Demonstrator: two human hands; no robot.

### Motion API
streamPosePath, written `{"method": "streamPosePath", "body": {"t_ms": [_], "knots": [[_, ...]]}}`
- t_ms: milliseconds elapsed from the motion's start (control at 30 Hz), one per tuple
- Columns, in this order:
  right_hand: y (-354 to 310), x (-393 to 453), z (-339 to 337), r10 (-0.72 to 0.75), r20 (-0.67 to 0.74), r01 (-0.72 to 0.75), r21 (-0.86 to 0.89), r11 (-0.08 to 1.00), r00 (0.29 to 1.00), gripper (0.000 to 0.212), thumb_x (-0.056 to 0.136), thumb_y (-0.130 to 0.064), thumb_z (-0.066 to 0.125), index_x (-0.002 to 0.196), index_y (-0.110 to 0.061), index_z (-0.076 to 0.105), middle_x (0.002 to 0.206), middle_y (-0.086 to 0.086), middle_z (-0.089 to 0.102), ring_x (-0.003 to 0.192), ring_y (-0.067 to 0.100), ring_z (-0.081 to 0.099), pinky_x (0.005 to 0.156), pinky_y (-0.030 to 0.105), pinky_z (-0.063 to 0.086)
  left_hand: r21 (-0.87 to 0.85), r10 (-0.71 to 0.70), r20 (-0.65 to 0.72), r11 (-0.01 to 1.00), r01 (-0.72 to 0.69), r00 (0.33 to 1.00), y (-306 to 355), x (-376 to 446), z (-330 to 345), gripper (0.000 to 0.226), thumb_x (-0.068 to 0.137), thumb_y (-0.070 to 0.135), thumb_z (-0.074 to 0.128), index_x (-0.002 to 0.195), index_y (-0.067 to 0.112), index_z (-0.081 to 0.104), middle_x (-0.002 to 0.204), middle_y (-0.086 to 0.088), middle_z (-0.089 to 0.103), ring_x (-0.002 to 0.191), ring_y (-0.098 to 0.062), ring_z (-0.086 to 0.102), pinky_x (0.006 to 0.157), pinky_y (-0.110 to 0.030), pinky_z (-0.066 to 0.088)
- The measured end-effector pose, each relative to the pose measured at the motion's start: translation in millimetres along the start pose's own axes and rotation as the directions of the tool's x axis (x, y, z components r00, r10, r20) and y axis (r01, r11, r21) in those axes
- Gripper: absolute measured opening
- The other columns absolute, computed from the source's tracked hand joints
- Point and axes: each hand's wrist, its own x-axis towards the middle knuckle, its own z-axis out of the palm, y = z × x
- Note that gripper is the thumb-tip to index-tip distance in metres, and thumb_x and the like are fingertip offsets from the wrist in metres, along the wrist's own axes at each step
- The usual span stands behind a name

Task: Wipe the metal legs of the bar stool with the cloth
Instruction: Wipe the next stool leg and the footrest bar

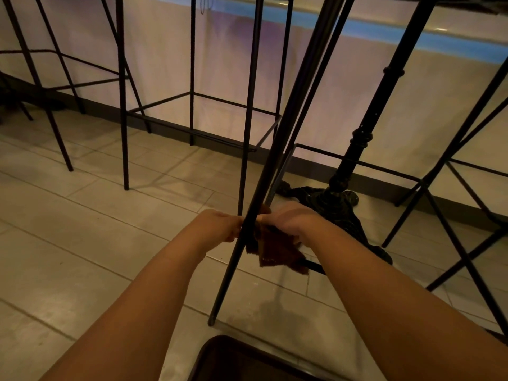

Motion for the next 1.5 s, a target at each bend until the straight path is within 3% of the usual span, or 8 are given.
{"method": "streamPosePath", "body": {"t_ms": [100,233,433,633,700,800,1067,1500], "knots": [[0,9,2,-0.016,-0.084,0.011,-0.065,0.998,0.996,0.042,0.091,-0.051,0.051,0.092,-0.010,0.059,0.087,0.007,0.061,0.077,0.019,0.057,0.064,0.029,0.040,0.092,-0.018,0.059,0.996,0.012,0.998,12,2,3,0.029,0.090,0.034,0.058,0.101,0.009,0.065,0.093,-0.006,0.068,0.082,-0.013,0.062,0.062,-0.020,0.041],[1,17,1,-0.060,-0.166,0.034,-0.153,0.988,0.984,0.041,0.092,-0.053,0.046,0.075,-0.016,0.052,0.077,0.003,0.054,0.070,0.016,0.052,0.066,0.028,0.038,0.233,-0.024,0.095,0.972,0.001,0.995,22,7,3,0.039,0.090,0.038,0.056,0.111,0.005,0.061,0.106,-0.011,0.068,0.100,-0.022,0.061,0.095,-0.037,0.043],[12,14,-9,0.058,0.066,-0.073,0.240,0.968,0.996,0.033,0.091,-0.046,0.054,0.102,-0.016,0.062,0.098,0.006,0.065,0.086,0.022,0.062,0.068,0.033,0.052,0.256,-0.027,0.213,0.966,-0.030,0.977,20,13,-1,0.034,0.083,0.041,0.064,0.101,0.013,0.064,0.092,-0.001,0.069,0.089,-0.015,0.060,0.096,-0.041,0.037],[4,28,-4,0.024,-0.099,-0.003,0.207,0.978,0.995,0.032,0.084,-0.045,0.062,0.093,-0.015,0.061,0.097,0.008,0.066,0.091,0.023,0.062,0.090,0.040,0.051,0.321,-0.066,0.216,0.947,-0.007,0.974,29,23,6,0.030,0.082,0.032,0.067,0.102,0.010,0.062,0.080,-0.001,0.063,0.073,-0.010,0.057,0.088,-0.034,0.041],[3,27,-2,0.037,-0.109,-0.010,0.237,0.971,0.993,0.029,0.088,-0.042,0.058,0.082,-0.015,0.053,0.085,0.006,0.061,0.082,0.019,0.059,0.085,0.035,0.050,0.341,-0.090,0.227,0.940,0.008,0.970,33,26,9,0.024,0.083,0.030,0.066,0.093,0.009,0.059,0.077,-0.001,0.059,0.072,-0.011,0.056,0.071,-0.023,0.044],[4,28,-1,0.052,-0.145,-0.018,0.225,0.974,0.988,0.037,0.092,-0.043,0.051,0.070,-0.017,0.037,0.074,0.003,0.051,0.070,0.016,0.052,0.071,0.031,0.043,0.324,-0.084,0.222,0.946,0.008,0.971,30,34,12,0.022,0.079,0.028,0.071,0.084,0.011,0.058,0.080,-0.003,0.061,0.085,-0.017,0.060,0.082,-0.029,0.048],[3,35,-5,0.041,-0.062,-0.018,0.329,0.944,0.997,0.032,0.087,-0.038,0.062,0.106,-0.012,0.063,0.100,0.007,0.067,0.094,0.023,0.064,0.092,0.041,0.051,0.367,-0.018,0.244,0.927,-0.075,0.970,20,43,5,0.029,0.068,0.035,0.079,0.086,0.017,0.066,0.084,0.000,0.074,0.090,-0.016,0.067,0.102,-0.046,0.041],[13,45,-11,0.019,0.064,-0.050,0.540,0.840,0.998,0.025,0.089,-0.026,0.062,0.109,-0.011,0.063,0.105,0.009,0.069,0.101,0.025,0.064,0.093,0.045,0.050,0.365,0.000,0.229,0.927,-0.086,0.973,17,55,6,0.022,0.068,0.030,0.079,0.079,0.023,0.061,0.081,0.001,0.068,0.076,-0.010,0.062,0.063,-0.023,0.043]]}}
